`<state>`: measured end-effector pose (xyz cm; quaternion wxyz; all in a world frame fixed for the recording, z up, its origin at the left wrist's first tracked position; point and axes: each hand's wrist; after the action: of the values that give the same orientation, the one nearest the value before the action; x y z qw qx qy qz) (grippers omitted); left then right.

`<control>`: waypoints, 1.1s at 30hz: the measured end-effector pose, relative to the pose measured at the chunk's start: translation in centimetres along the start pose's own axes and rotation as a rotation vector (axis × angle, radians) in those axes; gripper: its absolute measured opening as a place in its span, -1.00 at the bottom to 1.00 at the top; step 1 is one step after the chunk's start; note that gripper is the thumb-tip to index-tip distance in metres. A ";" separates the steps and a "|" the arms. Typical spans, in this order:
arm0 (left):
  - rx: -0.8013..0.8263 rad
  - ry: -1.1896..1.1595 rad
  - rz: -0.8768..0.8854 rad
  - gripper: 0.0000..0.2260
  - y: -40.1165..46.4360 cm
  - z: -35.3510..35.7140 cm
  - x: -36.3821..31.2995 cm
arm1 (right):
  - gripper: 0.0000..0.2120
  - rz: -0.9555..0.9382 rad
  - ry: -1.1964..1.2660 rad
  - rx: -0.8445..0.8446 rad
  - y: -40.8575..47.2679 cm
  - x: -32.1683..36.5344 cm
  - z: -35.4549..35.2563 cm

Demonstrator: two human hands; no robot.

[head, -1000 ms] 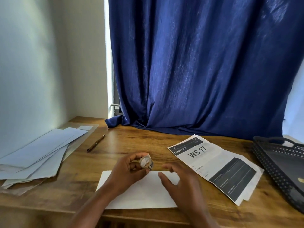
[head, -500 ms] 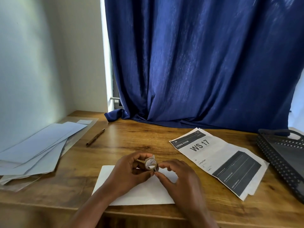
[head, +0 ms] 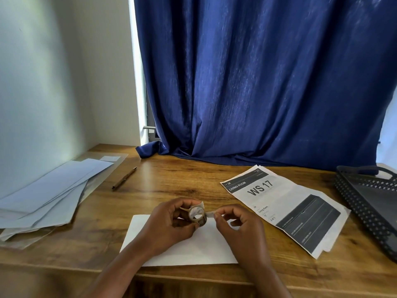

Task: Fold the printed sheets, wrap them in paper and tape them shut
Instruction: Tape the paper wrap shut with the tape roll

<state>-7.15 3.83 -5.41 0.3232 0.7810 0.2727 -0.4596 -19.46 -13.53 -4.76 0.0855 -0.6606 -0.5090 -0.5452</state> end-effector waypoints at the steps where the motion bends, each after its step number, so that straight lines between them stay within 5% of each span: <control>1: 0.002 -0.005 0.000 -0.59 0.0 0.0 0.0 | -0.87 0.012 0.014 -0.005 0.0 0.0 0.0; 8: 0.027 -0.022 0.016 -0.60 0.1 -0.4 0.3 | -0.86 0.071 0.116 -0.106 0.3 -0.4 -0.2; 14: -0.110 -0.064 -0.004 -0.47 1.0 -3.0 0.0 | -0.89 0.088 0.131 -0.098 0.3 -0.5 -0.2; 23: -0.416 0.567 -0.270 -0.57 1.0 -13.1 2.5 | -0.92 0.089 0.144 -0.070 0.4 -0.4 -0.1; 30: -0.411 0.597 -0.345 -0.35 0.4 -13.5 3.0 | -0.91 0.099 0.123 -0.080 0.4 -0.4 -0.2; 33: -0.494 0.581 -0.234 -0.32 0.5 -10.7 0.9 | -0.91 0.124 0.146 -0.103 0.6 -0.4 -0.1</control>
<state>-0.61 11.76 -2.19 0.3559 0.7410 0.5422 -0.1739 -19.07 -14.10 -4.77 0.1219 -0.6526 -0.4309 -0.6112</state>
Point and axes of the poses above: each hand's wrist, its own y-axis towards the middle knuckle, its own z-axis out of the palm, x = y × z, and after that the axes turned 5 degrees about -z, right-handed
